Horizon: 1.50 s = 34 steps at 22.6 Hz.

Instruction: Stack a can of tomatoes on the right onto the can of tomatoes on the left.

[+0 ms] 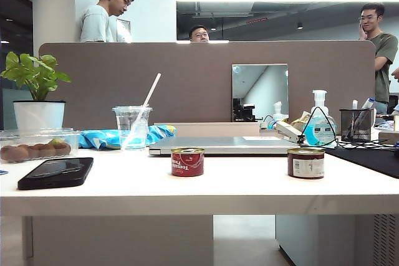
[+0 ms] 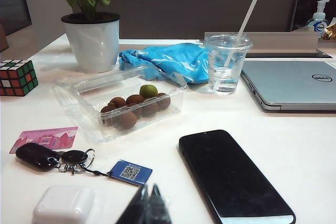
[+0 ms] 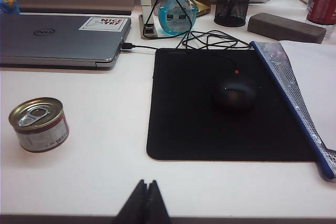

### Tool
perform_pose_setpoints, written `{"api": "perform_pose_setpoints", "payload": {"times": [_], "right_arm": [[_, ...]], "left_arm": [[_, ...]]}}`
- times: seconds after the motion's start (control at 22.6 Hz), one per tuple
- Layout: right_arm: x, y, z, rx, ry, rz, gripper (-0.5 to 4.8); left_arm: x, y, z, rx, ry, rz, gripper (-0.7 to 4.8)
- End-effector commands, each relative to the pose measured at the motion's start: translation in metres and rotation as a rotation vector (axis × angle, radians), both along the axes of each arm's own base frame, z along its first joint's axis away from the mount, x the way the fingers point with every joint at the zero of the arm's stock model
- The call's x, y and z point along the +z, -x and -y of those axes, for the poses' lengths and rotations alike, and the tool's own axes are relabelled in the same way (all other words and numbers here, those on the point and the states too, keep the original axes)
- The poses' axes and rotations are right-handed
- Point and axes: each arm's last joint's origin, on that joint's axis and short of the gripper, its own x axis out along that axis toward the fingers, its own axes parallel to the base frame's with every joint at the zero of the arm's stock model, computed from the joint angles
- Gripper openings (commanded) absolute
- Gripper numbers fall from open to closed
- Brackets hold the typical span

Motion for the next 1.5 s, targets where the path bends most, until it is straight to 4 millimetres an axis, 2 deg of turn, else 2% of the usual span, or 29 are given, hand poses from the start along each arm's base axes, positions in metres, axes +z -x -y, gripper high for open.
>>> {"api": "perform_pose_setpoints", "payload": {"times": [0.04,0.4,0.49,0.62,0.66,0.75,0.79,0.93,1.06,1.1,1.15,1.19,1.37,1.41,1.5], "right_arm": [[-0.002,0.000,0.000,0.001,-0.004,0.004,-0.05],[0.001,0.000,0.000,0.001,-0.004,0.013,-0.06],[0.019,0.002,0.000,-0.012,-0.031,0.092,-0.06],[0.066,0.015,0.004,-0.117,-0.101,0.213,-0.06],[0.086,0.020,0.003,-0.101,-0.087,0.233,-0.06],[0.110,0.022,0.000,0.008,-0.002,0.215,-0.06],[0.117,0.019,-0.001,0.053,0.029,0.197,-0.06],[0.134,-0.001,-0.005,0.183,0.048,0.103,0.06],[0.145,-0.033,-0.010,0.270,0.028,-0.014,1.52],[0.145,-0.048,-0.012,0.288,0.021,-0.069,1.62],[0.141,-0.069,-0.016,0.315,0.015,-0.143,1.66],[0.137,-0.079,-0.020,0.330,0.014,-0.176,1.83],[0.116,-0.124,-0.039,0.385,0.020,-0.262,3.00],[0.100,-0.144,-0.049,0.414,0.023,-0.292,3.39],[0.085,-0.159,-0.058,0.437,0.026,-0.321,3.39]], "left_arm": [[0.002,0.000,0.000,0.001,-0.003,0.015,-0.04],[0.005,0.001,0.000,0.000,0.007,0.030,-0.05],[0.019,0.003,0.000,-0.002,0.007,0.081,-0.05],[0.050,0.012,0.001,-0.046,0.004,0.089,-0.05],[0.058,0.013,0.004,-0.147,0.000,0.074,-0.05],[0.070,0.007,0.010,-0.353,-0.025,0.033,-0.05],[0.073,0.003,0.011,-0.400,-0.023,0.003,-0.05],[0.075,-0.014,0.014,-0.500,-0.012,-0.108,-0.05],[0.073,-0.034,0.015,-0.557,0.018,-0.218,-0.05],[0.071,-0.039,0.016,-0.573,0.028,-0.247,-0.05],[0.069,-0.044,0.018,-0.584,0.034,-0.272,-0.05],[0.069,-0.046,0.019,-0.596,0.035,-0.285,-0.05],[0.067,-0.050,0.027,-0.649,0.031,-0.297,-0.05],[0.067,-0.049,0.032,-0.681,0.026,-0.299,-0.05],[0.067,-0.048,0.036,-0.700,0.022,-0.300,-0.05]]}}
